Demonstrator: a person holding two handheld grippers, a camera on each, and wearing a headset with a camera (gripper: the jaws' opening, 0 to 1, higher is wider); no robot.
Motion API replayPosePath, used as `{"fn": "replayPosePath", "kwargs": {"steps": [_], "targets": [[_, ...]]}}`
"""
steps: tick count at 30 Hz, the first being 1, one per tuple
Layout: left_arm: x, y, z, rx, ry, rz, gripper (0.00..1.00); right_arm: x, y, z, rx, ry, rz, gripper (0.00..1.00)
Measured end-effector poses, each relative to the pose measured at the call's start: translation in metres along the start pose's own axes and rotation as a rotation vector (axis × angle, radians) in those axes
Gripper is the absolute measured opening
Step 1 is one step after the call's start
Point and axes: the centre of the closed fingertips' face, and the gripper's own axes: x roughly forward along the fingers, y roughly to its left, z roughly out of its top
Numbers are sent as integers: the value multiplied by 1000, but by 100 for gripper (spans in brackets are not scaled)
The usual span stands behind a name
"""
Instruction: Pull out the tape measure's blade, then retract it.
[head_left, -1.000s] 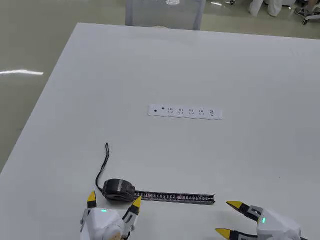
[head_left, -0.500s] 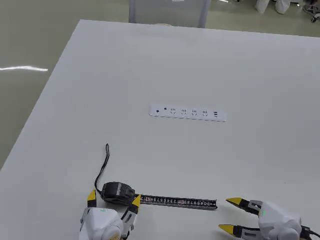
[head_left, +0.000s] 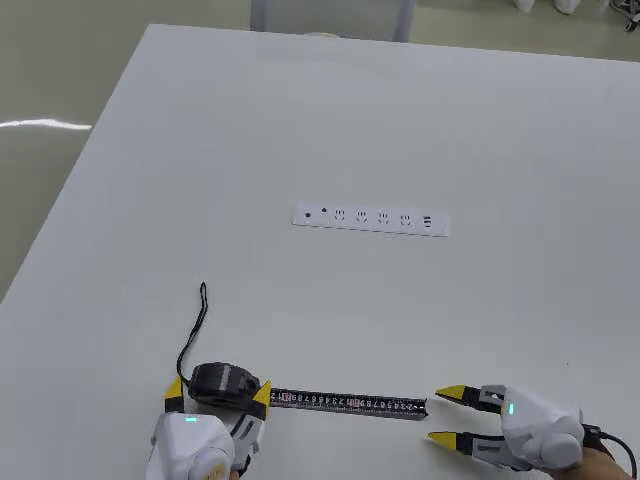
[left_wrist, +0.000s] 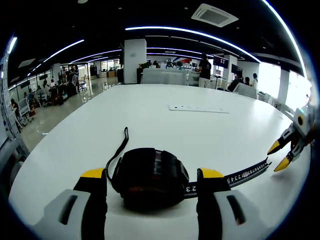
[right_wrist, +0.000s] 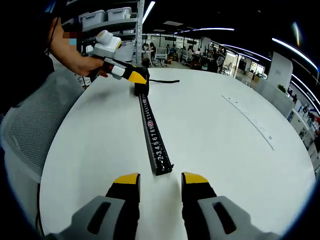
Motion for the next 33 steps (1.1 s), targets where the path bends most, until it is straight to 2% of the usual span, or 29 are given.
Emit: {"fn": "replayPosePath", "kwargs": {"steps": [5, 11, 21, 33], "targets": [[2, 0, -3, -10, 3, -3, 68, 2, -4, 1, -12, 1, 23, 28], [5, 2, -6, -17, 5, -6, 63, 13, 2, -3, -43, 25, 87, 25], [4, 3, -5, -16, 0, -1, 62, 21, -2, -1, -45, 19, 110, 19], [4, 3, -2, -50, -18, 2, 62, 21, -3, -1, -21, 1, 123, 13]]}}
